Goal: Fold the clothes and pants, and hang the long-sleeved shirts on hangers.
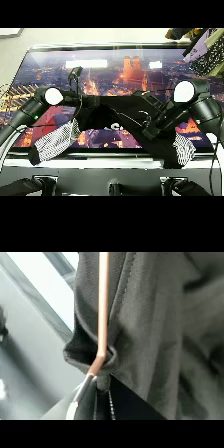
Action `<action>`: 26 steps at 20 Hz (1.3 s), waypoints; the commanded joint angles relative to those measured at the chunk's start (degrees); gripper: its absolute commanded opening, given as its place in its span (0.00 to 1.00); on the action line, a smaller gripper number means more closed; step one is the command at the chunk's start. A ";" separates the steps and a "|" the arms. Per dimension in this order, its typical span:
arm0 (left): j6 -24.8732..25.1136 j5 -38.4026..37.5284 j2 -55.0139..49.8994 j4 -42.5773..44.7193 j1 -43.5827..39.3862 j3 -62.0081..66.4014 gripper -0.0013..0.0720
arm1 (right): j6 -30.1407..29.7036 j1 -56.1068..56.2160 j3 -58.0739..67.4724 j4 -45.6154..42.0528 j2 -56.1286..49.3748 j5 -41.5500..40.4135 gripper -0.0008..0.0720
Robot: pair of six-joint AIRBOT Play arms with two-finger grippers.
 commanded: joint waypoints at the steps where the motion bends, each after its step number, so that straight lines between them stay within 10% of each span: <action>1: -0.02 -3.93 1.05 -0.68 -0.17 5.84 0.05 | -0.15 0.76 0.00 3.06 -2.73 -6.25 0.05; 9: 0.00 -23.06 4.42 -0.66 -1.77 9.57 0.05 | -1.81 10.58 0.09 2.43 -8.48 -18.95 0.05; 15: 1.75 -8.37 7.87 -6.21 -4.02 -10.43 0.07 | -4.79 10.58 3.52 3.23 -7.15 -14.47 0.05; 16: 3.56 -7.50 7.78 -7.87 -3.69 -10.56 0.18 | -6.32 10.58 3.52 3.23 -6.36 -13.99 0.05; 19: 5.68 -8.09 8.09 -8.13 -1.25 -8.00 0.96 | -12.81 10.58 3.52 2.91 -4.85 -11.04 0.05; 26: 31.34 -27.19 8.22 -7.58 10.43 0.44 0.98 | -22.36 10.45 3.50 2.56 -4.09 -12.39 0.05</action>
